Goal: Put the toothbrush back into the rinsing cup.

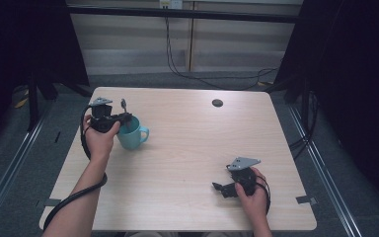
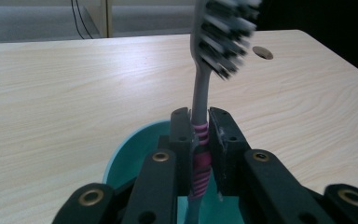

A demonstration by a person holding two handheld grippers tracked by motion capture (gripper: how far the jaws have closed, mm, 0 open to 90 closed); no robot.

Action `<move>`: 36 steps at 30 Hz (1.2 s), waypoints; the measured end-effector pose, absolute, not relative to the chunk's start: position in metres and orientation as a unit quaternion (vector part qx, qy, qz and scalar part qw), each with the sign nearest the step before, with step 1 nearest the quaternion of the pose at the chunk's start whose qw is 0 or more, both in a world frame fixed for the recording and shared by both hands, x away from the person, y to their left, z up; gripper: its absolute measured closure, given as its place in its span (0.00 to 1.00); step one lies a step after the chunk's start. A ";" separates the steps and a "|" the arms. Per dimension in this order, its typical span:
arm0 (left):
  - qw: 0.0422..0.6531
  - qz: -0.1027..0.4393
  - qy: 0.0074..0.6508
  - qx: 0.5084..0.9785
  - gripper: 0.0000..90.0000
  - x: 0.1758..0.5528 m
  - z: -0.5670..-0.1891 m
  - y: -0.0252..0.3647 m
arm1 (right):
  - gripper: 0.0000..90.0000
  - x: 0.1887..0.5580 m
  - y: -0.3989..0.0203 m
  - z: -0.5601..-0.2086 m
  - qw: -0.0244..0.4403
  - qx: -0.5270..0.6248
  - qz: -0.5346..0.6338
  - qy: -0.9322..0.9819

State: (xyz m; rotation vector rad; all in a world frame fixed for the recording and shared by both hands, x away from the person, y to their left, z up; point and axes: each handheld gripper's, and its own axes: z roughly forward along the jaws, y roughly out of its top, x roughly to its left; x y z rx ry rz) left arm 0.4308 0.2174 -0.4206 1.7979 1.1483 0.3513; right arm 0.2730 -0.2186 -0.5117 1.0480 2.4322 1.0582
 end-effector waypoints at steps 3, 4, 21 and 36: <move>0.467 0.144 0.467 0.737 0.89 0.431 -0.422 0.218 | 0.14 0.273 -0.219 -0.512 0.144 0.364 0.367 0.844; 0.467 0.144 0.468 0.736 0.89 0.431 -0.422 0.218 | 0.14 0.273 -0.219 -0.512 0.144 0.364 0.367 0.844; 0.459 0.143 0.462 0.745 0.86 0.431 -0.427 0.211 | 0.14 0.273 -0.218 -0.512 0.144 0.363 0.367 0.844; 0.461 0.141 0.458 0.747 0.75 0.428 -0.421 0.210 | 0.14 0.273 -0.218 -0.512 0.144 0.363 0.368 0.844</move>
